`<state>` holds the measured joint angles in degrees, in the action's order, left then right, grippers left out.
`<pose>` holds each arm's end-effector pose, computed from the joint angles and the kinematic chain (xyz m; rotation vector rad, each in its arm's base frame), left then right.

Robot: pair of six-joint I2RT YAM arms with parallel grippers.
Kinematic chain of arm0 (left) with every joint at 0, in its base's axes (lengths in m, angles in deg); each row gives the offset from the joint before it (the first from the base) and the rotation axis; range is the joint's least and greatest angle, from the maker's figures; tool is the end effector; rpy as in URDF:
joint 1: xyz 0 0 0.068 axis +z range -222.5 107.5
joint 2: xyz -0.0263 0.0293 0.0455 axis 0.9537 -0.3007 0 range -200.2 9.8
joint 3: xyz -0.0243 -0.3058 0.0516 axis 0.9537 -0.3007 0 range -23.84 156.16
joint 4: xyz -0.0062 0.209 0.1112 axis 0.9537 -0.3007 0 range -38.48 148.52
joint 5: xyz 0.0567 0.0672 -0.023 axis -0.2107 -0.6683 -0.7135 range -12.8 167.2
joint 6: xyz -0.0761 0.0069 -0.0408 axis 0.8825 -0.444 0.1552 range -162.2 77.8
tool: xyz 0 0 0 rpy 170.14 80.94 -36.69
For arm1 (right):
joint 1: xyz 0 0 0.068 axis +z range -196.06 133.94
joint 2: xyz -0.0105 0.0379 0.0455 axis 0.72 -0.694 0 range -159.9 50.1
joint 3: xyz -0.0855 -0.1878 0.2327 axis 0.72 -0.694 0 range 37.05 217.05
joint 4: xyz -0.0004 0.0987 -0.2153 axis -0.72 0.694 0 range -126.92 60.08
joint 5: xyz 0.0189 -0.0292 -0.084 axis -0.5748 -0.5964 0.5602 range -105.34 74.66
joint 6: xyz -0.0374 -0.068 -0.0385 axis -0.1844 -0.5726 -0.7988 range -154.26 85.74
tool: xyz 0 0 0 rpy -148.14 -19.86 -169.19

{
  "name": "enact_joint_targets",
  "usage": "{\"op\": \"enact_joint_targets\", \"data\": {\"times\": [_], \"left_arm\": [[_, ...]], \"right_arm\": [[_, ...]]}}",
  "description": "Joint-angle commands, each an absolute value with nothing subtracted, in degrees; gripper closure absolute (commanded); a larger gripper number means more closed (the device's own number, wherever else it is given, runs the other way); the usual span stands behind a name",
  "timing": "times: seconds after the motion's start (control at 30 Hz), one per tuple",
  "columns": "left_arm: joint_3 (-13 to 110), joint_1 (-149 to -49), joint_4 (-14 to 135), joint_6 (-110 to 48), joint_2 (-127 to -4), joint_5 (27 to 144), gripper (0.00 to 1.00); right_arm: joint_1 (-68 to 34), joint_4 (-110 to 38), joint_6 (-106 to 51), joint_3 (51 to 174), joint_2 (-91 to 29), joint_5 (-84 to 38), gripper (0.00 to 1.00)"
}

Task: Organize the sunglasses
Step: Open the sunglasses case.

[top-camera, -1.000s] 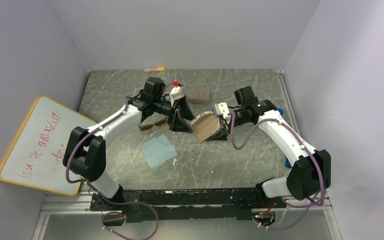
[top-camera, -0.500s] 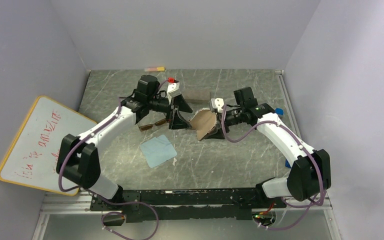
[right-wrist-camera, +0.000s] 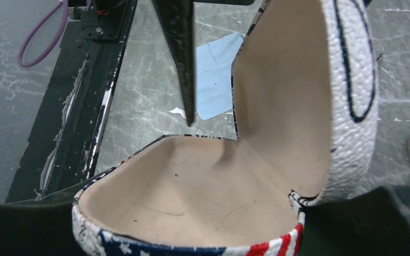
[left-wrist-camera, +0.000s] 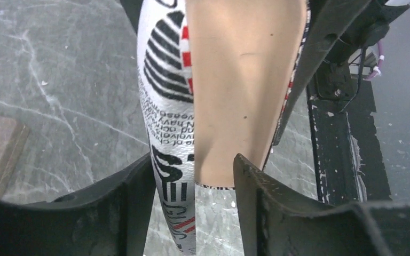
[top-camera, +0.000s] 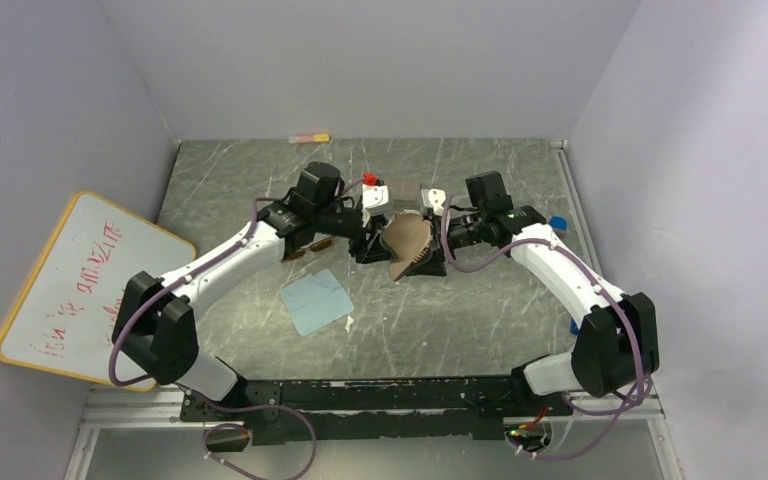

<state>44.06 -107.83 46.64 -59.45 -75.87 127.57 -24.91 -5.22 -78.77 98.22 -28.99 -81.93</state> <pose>0.2353 -0.2391 0.3456 1.3671 1.5408 -1.1043 0.2141 0.1581 0.3216 -1.4879 1.4165 1.1354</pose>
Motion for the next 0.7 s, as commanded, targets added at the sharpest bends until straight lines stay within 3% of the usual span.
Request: {"op": "enact_joint_targets", "data": {"times": [0.0, 0.17, 0.23, 0.33, 0.53, 0.57, 0.67], "left_arm": [[45.4, -107.8, 48.8, -59.5, -75.5, 124.9, 0.45], [44.6, -107.8, 50.3, -58.1, -74.3, 122.5, 0.65], [44.4, -107.8, 51.0, -57.5, -74.1, 121.2, 0.73], [44.6, -107.9, 51.0, -57.2, -74.3, 119.6, 0.79], [45.3, -108.2, 51.2, -56.3, -74.7, 112.8, 0.86], [46.1, -108.3, 50.6, -56.6, -75.4, 109.3, 0.86], [48.3, -108.2, 48.9, -57.9, -76.9, 105.6, 0.85]], "right_arm": [[-25.3, -10.2, -76.4, 98.0, -28.2, -85.8, 1.0], [-25.6, -7.6, -78.6, 98.9, -29.2, -86.0, 1.0], [-25.6, -6.5, -79.2, 99.5, -29.9, -86.0, 0.94], [-25.6, -5.5, -79.6, 100.4, -31.1, -85.7, 0.7], [-25.5, -11.0, -72.9, 100.3, -31.3, -78.8, 0.39], [-25.6, -13.3, -70.4, 100.4, -30.8, -72.8, 0.03], [-25.9, -10.9, -72.4, 101.8, -30.8, -68.6, 0.0]]}}
